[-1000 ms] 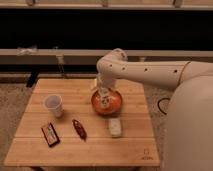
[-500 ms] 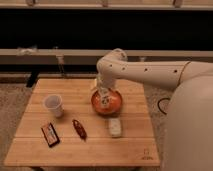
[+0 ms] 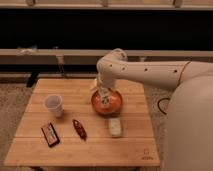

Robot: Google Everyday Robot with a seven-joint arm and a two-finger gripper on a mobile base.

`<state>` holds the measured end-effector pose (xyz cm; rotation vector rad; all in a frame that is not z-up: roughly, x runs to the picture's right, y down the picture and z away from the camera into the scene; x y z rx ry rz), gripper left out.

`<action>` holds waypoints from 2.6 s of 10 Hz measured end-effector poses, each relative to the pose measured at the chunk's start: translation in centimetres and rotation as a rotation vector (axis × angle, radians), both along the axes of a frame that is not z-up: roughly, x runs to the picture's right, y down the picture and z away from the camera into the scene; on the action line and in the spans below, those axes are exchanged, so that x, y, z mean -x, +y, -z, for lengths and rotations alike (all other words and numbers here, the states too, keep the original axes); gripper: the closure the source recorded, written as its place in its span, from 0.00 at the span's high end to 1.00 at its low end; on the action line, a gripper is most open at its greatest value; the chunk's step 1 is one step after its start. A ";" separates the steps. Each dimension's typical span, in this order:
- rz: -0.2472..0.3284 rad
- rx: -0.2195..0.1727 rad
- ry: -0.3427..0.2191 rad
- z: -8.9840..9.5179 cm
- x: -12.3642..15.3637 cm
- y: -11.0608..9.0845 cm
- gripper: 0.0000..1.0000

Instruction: Drag the pepper across the table

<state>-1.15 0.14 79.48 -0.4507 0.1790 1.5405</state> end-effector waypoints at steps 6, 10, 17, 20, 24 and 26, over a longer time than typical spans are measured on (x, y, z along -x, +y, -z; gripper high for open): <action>0.000 0.000 0.000 0.0 0.0 0.0 0.80; 0.000 0.000 0.000 0.0 0.0 0.0 0.80; 0.118 -0.012 -0.060 3.6 1.7 6.7 0.80; 0.256 0.015 -0.080 5.2 4.5 13.2 0.80; 0.382 0.126 -0.097 1.8 6.5 19.5 0.80; 0.417 0.163 -0.110 1.3 7.0 20.8 0.80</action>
